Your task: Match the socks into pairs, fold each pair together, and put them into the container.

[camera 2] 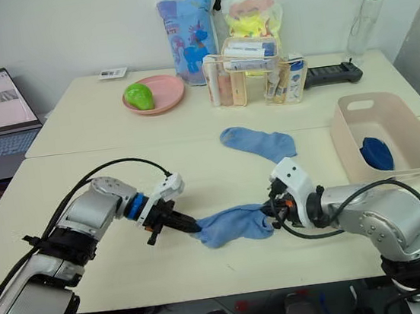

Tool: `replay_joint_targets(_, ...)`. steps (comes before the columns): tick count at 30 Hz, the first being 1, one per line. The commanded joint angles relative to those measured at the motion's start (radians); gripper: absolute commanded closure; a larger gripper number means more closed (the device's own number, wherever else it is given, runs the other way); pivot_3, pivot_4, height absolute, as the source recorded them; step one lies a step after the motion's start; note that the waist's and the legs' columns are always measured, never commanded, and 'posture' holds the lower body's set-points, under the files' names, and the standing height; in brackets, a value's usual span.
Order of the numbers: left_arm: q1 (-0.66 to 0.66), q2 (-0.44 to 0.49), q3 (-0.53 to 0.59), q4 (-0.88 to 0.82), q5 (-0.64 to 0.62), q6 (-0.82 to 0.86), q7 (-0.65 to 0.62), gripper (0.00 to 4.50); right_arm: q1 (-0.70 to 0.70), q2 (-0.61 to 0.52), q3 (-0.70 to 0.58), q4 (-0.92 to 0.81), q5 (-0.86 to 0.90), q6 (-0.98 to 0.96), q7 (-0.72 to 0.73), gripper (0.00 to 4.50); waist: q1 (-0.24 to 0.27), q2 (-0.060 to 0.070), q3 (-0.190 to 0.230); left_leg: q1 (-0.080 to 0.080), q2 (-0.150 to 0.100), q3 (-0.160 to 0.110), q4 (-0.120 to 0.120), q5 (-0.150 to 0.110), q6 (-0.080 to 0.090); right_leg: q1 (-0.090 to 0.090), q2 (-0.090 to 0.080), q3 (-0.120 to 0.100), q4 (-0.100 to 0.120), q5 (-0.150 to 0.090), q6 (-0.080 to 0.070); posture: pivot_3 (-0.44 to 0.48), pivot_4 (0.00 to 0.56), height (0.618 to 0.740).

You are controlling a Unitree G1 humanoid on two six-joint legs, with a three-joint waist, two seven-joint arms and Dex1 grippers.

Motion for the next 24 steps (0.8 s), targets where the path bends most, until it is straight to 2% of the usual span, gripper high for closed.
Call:
replay_joint_targets(1, -0.034, -0.030, 0.053, 0.070, 0.013, -0.036, 0.008, 4.50, -0.016, -0.022, 0.005, -0.002, -0.022, -0.060, 0.018, 4.47, 0.000, 0.000, 0.000, 0.000, 0.000, 0.000, 0.000, 0.000, 0.000, 0.000, 0.000, 0.000, 0.000, 0.000, 0.000, 0.000, 0.150, 0.703)
replay_joint_targets(4, -0.063, -0.027, 0.051, 0.096, 0.045, -0.053, -0.012, 4.50, -0.017, -0.051, 0.017, 0.022, -0.061, -0.119, 0.029, 3.81, -0.001, 0.000, 0.000, -0.001, 0.000, 0.000, 0.000, 0.000, 0.000, 0.000, 0.000, 0.000, 0.000, 0.000, 0.000, 0.000, 0.150, 0.703)
replay_joint_targets(5, -0.075, -0.039, 0.067, 0.118, 0.050, -0.054, 0.019, 4.16, -0.020, -0.062, 0.021, 0.031, -0.078, -0.144, 0.033, 3.39, -0.001, 0.000, 0.000, -0.001, 0.000, 0.000, 0.000, 0.000, 0.000, -0.001, 0.000, 0.000, 0.000, 0.000, 0.000, 0.000, 0.150, 0.703)
replay_joint_targets(7, -0.096, -0.059, 0.100, 0.156, 0.048, -0.059, 0.062, 3.85, -0.025, -0.082, 0.024, 0.044, -0.105, -0.185, 0.044, 2.80, -0.001, 0.000, 0.000, -0.001, 0.000, 0.000, 0.000, 0.000, 0.000, -0.001, 0.000, 0.000, 0.001, 0.000, 0.000, 0.000, 0.150, 0.703)
replay_joint_targets(9, -0.108, -0.065, 0.124, 0.177, 0.050, -0.068, 0.075, 3.26, -0.026, -0.100, 0.021, 0.050, -0.121, -0.213, 0.058, 2.11, -0.001, 0.000, 0.000, -0.001, 0.000, 0.000, 0.000, 0.000, 0.000, -0.001, 0.000, 0.000, 0.001, 0.000, 0.000, 0.000, 0.150, 0.703)
replay_joint_targets(11, -0.139, -0.054, 0.187, 0.194, 0.022, -0.036, 0.104, 2.62, -0.004, -0.169, 0.015, 0.049, -0.167, -0.293, 0.099, 1.39, -0.001, 0.000, 0.000, -0.002, 0.000, 0.000, 0.000, 0.000, 0.000, -0.003, 0.000, 0.000, 0.001, 0.000, 0.000, 0.000, 0.150, 0.703)
replay_joint_targets(15, -0.138, -0.026, 0.302, 0.181, -0.034, 0.050, 0.142, 1.34, 0.058, -0.179, -0.056, 0.033, -0.165, -0.331, 0.096, 0.00, -0.003, -0.001, -0.001, -0.014, 0.000, -0.001, 0.004, 0.001, -0.002, -0.014, 0.000, -0.001, 0.005, 0.000, 0.000, 0.000, 0.150, 0.703)
replay_joint_targets(19, -0.068, -0.009, 0.371, 0.083, -0.089, 0.164, 0.164, 0.09, 0.128, -0.109, -0.113, -0.023, -0.123, -0.330, 0.070, 0.00, -0.010, -0.001, -0.001, -0.015, 0.001, -0.001, 0.004, 0.002, -0.003, -0.015, 0.000, 0.000, 0.005, 0.000, 0.000, 0.000, 0.150, 0.703)
replay_joint_targets(24, 0.112, -0.043, 0.440, -0.160, -0.188, 0.357, 0.265, 0.01, 0.199, 0.039, -0.103, -0.046, -0.150, -0.333, -0.053, 0.00, -0.012, -0.001, -0.001, -0.015, 0.001, -0.003, 0.005, 0.002, -0.004, -0.014, -0.001, 0.002, 0.005, 0.000, 0.000, 0.000, 0.150, 0.703)
